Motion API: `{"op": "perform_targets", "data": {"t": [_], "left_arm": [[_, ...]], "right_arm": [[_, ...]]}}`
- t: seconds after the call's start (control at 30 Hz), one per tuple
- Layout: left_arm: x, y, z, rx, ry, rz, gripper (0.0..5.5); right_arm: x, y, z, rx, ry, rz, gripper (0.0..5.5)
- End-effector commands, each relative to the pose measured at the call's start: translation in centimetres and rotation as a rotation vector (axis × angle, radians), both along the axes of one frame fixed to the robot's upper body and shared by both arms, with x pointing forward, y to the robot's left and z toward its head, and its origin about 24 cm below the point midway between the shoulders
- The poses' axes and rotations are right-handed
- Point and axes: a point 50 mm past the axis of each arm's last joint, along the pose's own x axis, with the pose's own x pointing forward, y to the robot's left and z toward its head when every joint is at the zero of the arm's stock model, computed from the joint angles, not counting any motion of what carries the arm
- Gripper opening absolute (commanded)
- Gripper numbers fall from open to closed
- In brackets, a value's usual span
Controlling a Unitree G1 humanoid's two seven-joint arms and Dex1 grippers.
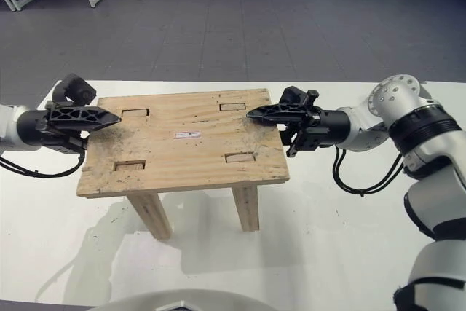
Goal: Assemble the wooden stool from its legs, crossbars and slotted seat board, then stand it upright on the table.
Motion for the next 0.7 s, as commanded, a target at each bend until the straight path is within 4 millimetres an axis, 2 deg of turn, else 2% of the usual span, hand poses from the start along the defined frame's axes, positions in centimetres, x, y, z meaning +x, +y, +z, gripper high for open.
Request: {"op": "perform_targets", "data": {"t": [0.03, 0.17, 0.27, 0.4, 0.47, 0.7], "left_arm": [[0.9, 0.2, -0.9, 0.050, 0.021, 0.070, 3.49], [1.0, 1.0, -2.2, 0.119, 0.063, 0.132, 4.23], [1.2, 1.5, -2.4, 0.108, 0.070, 0.164, 4.78], [1.2, 2.4, -0.8, 0.008, 0.035, 0.183, 4.86], [1.1, 2.9, -0.6, 0.006, 0.032, 0.202, 4.86], [0.1, 4.5, -2.4, 0.100, 0.092, 0.258, 4.86]], "right_arm": [[0.8, 0.7, 0.1, 0.009, 0.013, -0.022, 2.80], [1.0, 0.1, -0.5, -0.019, 0.026, -0.059, 3.66], [0.8, -0.2, -1.4, -0.056, 0.042, -0.080, 4.31], [0.8, -1.1, -1.8, -0.094, 0.040, -0.125, 5.18], [0.9, -1.4, -1.9, -0.102, 0.035, -0.148, 5.49], [0.6, -2.4, -1.8, -0.116, 0.012, -0.185, 5.49]]}}
